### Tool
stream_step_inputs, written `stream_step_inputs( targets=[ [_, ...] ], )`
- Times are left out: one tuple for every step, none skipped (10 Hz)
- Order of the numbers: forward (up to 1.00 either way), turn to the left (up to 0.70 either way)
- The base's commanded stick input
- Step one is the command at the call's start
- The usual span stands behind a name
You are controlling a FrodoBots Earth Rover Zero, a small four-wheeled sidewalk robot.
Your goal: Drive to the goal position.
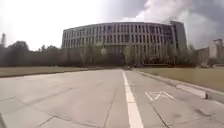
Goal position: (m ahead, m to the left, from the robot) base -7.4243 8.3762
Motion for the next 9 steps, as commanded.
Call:
stream_step_inputs(
  targets=[
    [1.0,0.0],
    [1.0,0.0],
    [1.0,0.0],
    [1.0,0.0],
    [1.0,0.0],
    [1.0,0.0],
    [1.0,0.0],
    [1.0,0.0],
    [1.0,0.0]
  ],
)
